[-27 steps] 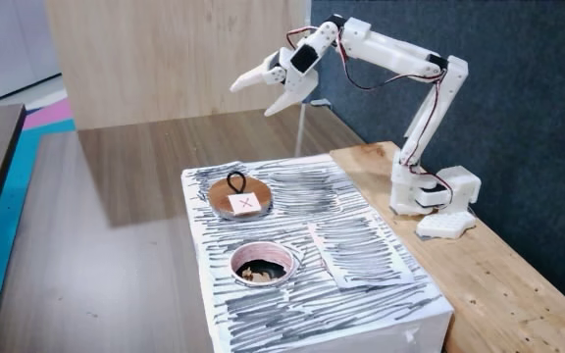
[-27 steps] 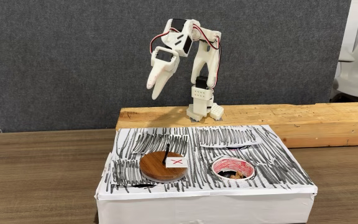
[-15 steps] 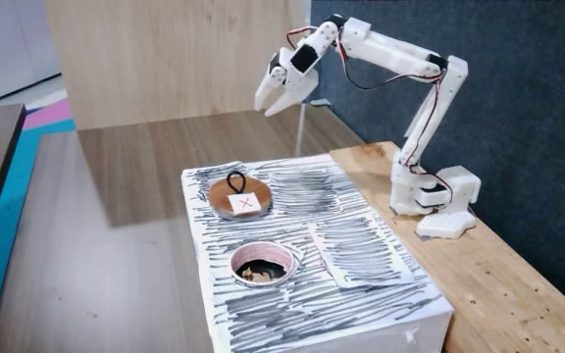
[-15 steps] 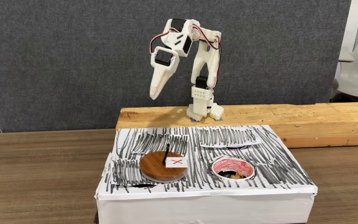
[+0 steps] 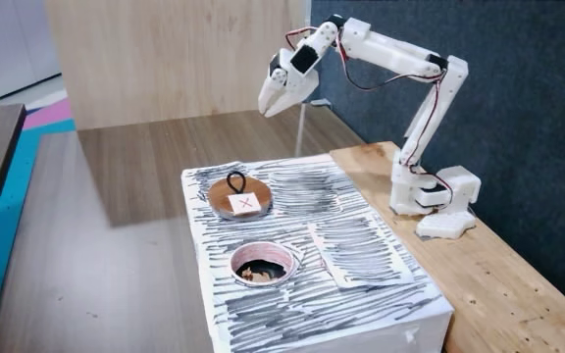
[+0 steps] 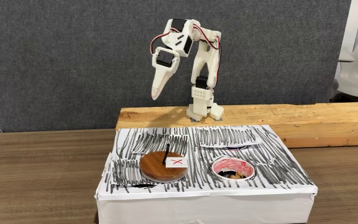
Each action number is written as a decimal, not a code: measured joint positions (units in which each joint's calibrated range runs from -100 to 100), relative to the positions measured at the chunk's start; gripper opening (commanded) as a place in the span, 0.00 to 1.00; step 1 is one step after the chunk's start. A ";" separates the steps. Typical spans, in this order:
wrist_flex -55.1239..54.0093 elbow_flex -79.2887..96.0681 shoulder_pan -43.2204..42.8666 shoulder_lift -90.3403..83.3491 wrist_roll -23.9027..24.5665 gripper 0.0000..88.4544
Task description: Pick the brown debris from the hole.
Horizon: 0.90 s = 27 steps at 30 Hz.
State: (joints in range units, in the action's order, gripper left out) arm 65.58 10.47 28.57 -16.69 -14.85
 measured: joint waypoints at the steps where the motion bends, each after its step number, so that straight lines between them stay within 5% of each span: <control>1: 0.00 0.00 -1.35 0.00 -0.83 0.20; 19: 0.00 0.00 -25.13 0.00 -2.85 0.24; 27: 0.00 0.00 -27.30 8.07 -2.85 0.24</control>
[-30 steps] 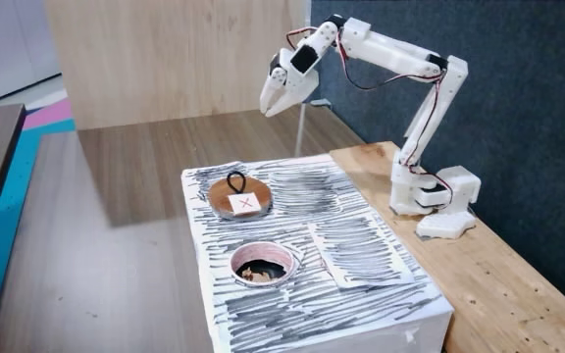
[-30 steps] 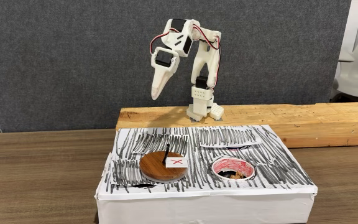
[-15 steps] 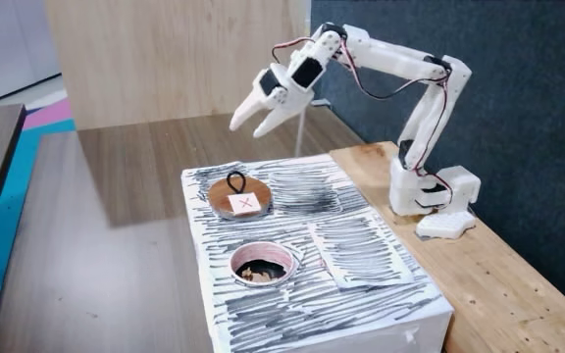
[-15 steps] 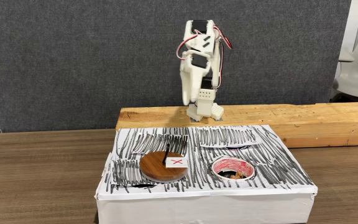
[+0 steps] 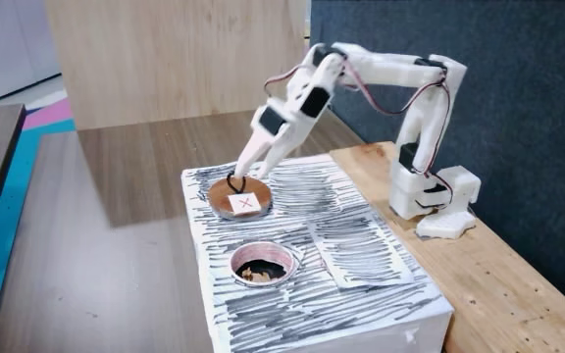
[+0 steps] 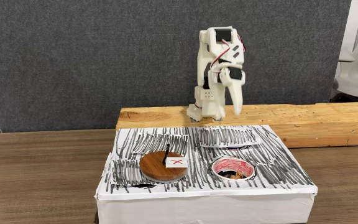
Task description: Pick the brown debris from the hole.
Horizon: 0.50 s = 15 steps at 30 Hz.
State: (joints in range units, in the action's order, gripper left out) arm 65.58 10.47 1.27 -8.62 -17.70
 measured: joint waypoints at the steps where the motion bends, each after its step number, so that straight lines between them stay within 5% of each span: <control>1: 0.00 0.00 -0.15 1.43 0.00 0.24; 15: 0.00 0.00 -1.20 15.97 0.00 0.24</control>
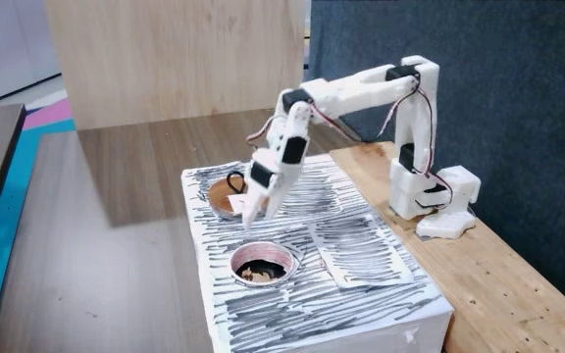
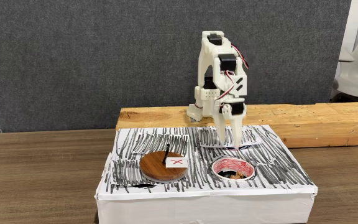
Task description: Pick the brown debris from the hole.
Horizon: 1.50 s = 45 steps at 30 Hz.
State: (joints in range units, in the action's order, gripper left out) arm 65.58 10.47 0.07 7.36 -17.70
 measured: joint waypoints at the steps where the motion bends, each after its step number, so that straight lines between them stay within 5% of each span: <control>1: 0.00 0.00 0.07 0.76 0.00 0.24; 10: -0.09 0.00 -1.94 6.56 -0.47 0.24; 21: -0.09 0.00 -16.75 6.64 -4.15 0.24; 45: -0.09 -5.57 -6.73 8.83 -7.10 0.24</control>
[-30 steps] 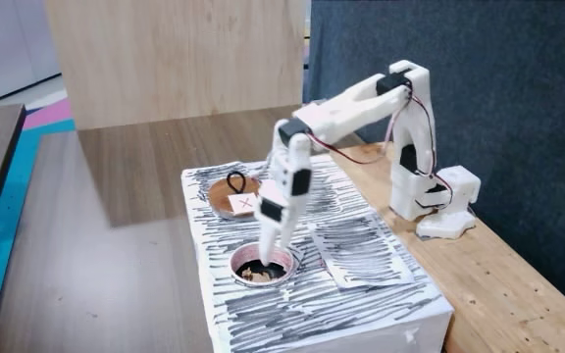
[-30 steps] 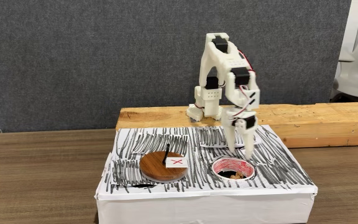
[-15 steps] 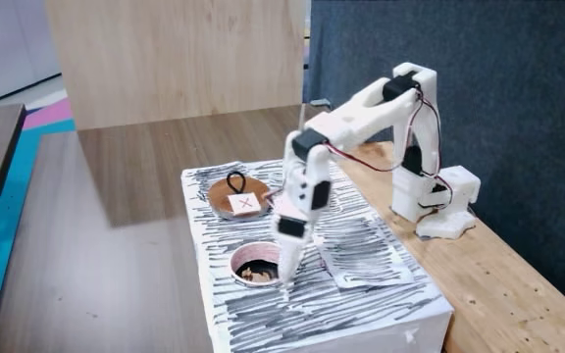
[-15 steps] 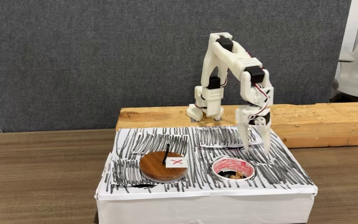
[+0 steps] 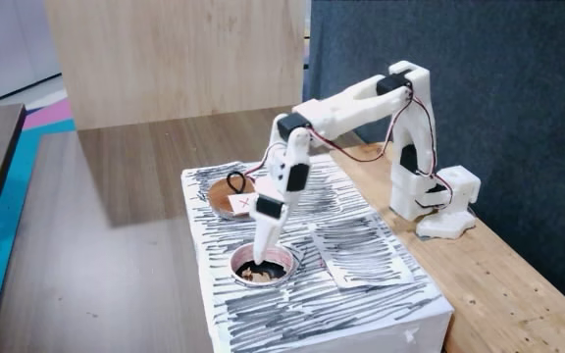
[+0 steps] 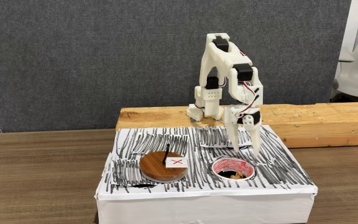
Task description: Pick the brown debris from the hole.
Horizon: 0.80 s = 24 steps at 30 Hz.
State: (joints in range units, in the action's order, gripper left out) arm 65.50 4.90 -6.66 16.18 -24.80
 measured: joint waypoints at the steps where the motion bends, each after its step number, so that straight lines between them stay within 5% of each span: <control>1: 0.00 0.00 0.00 1.09 0.00 0.24; 24: -4.27 -0.54 1.05 8.91 -1.45 0.25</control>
State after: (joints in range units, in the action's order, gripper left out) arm 61.23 4.36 -5.61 25.09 -26.25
